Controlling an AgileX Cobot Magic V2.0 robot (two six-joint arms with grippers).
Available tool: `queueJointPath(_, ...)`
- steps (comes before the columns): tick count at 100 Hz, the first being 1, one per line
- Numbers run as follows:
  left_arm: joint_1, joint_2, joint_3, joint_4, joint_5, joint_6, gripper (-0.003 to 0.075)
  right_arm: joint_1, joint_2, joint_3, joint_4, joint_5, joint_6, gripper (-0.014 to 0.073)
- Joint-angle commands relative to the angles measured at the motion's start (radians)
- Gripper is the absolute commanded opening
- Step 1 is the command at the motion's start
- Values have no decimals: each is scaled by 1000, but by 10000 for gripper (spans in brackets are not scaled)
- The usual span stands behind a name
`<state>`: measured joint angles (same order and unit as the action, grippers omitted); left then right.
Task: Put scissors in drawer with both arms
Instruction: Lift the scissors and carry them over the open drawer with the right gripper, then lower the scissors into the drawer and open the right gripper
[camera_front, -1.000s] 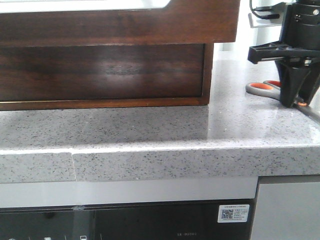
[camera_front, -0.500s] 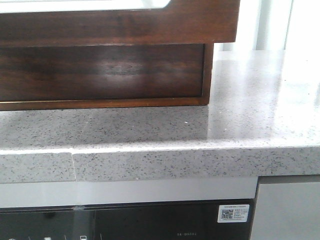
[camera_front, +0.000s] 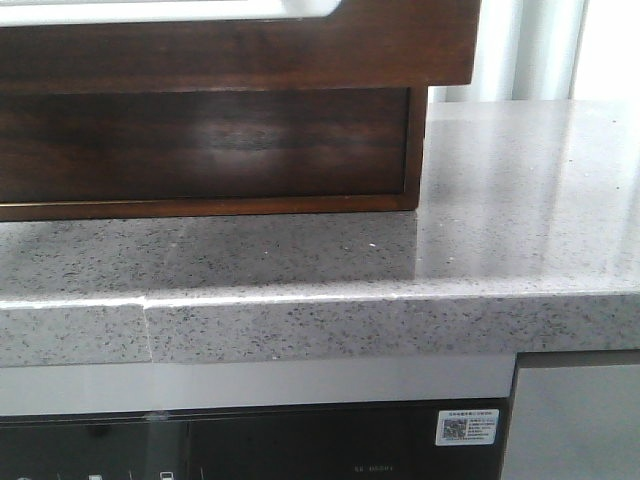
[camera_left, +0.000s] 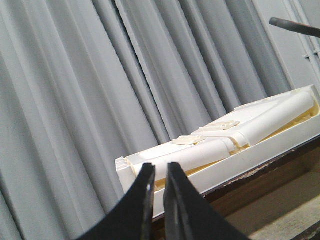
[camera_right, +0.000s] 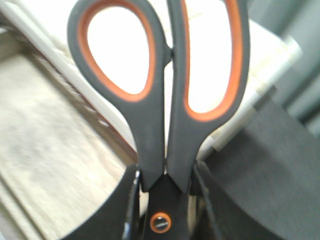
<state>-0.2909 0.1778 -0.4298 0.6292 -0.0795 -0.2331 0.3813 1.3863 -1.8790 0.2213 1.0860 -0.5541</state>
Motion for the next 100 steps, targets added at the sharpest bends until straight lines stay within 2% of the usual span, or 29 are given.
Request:
queueJointPath(1,-2,12,-33,-17,-57,-10,3,62,-29,-33,55,-99,-130,-124)
queueJointPath(15,-2,12,-33,-17,-57,-10,3,157,5,-33,55,-121,-258,-124)
queueJointPath(44,-2,12,-33,-17,-57,-10,3,244,115,-33,55,-115,-282,-124)
queueJointPath(100,-2,12,-33,-17,-57,-10,3,248,259,-33,57,-47,-320,-124)
